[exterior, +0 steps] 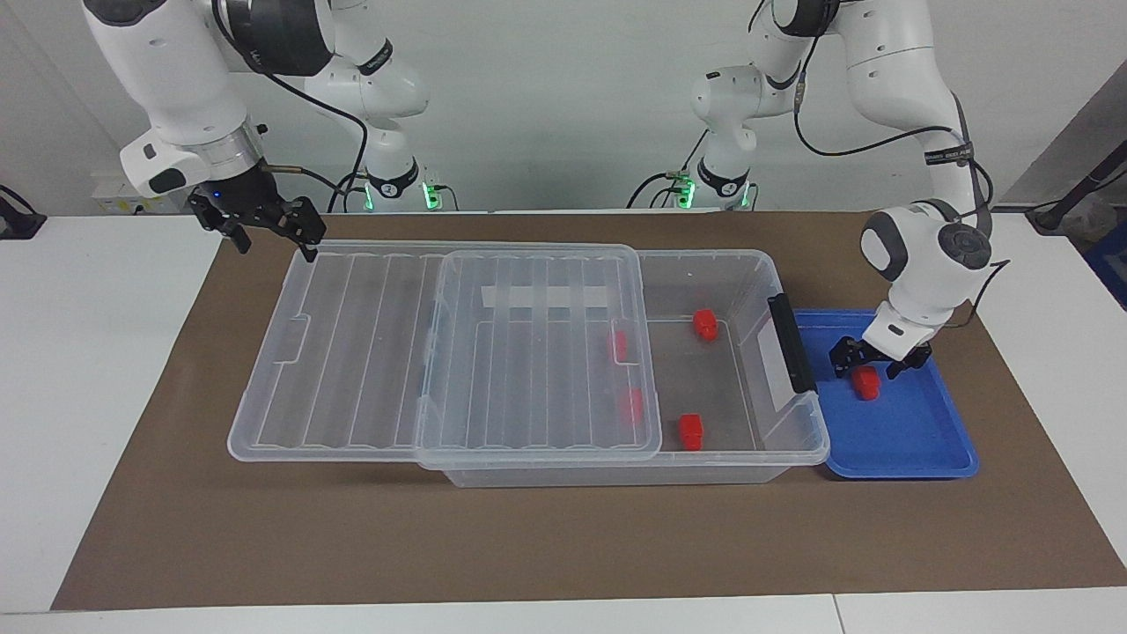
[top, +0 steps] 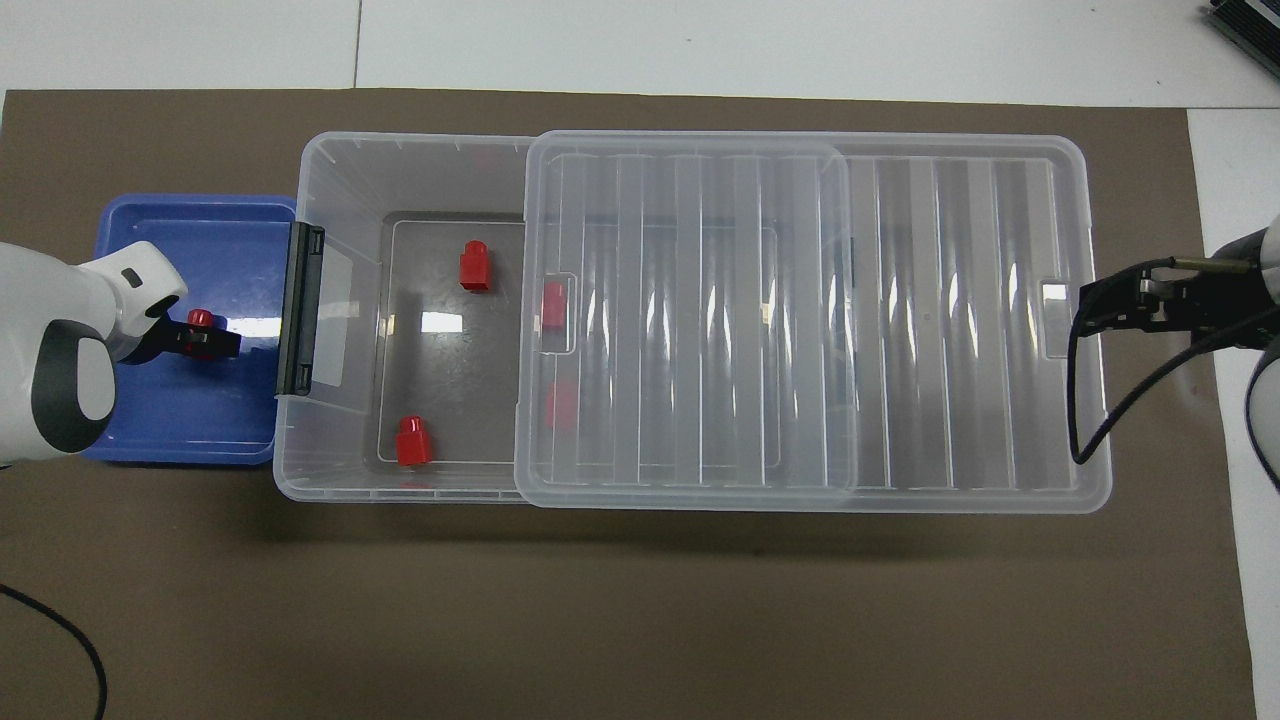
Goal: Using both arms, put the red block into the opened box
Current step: 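Lower the left gripper onto the red block in the blue tray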
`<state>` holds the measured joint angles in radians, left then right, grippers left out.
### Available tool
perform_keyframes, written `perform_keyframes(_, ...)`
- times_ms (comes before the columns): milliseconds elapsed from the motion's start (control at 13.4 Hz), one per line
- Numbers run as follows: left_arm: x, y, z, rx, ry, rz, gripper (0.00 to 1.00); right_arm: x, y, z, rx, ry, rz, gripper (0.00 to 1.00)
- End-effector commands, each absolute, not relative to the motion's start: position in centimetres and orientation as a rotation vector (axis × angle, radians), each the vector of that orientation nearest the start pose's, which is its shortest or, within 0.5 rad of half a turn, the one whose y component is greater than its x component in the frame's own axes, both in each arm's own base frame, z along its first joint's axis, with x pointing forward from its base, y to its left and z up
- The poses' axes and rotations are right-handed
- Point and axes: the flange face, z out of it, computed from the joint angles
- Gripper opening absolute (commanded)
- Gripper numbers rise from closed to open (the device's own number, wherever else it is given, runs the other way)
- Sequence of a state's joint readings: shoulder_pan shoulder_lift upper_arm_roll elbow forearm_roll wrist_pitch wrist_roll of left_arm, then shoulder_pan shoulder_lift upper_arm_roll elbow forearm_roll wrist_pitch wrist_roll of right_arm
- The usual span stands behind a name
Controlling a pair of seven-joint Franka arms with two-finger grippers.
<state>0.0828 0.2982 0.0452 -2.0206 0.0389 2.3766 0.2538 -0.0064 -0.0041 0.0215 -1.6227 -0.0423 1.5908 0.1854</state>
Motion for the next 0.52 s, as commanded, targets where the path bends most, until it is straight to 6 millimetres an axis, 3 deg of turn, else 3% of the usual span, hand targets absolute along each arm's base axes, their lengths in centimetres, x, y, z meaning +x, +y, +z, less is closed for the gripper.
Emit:
perform_keyframes(0,60.83,7.51,30.09,-3.074,0.232,-0.090,0.87,54.56,0.29,60.52,-3.174,0.232,0.036,1.00)
perform_keyframes(149,61.29,7.56,30.50,-3.072,0.232,-0.103,0.55,54.61,0.24,60.50,-3.171,0.232,0.036,1.00)
perform_keyframes(373,61.54,7.22,30.53,-3.074,0.243,-0.092,0.23,54.74,0.24,60.62,-3.170,0.232,0.024,1.00)
perform_keyframes(448,61.65,7.15,30.72,-3.077,0.242,-0.070,0.06,54.69,0.24,60.70,-3.170,0.232,0.022,1.00)
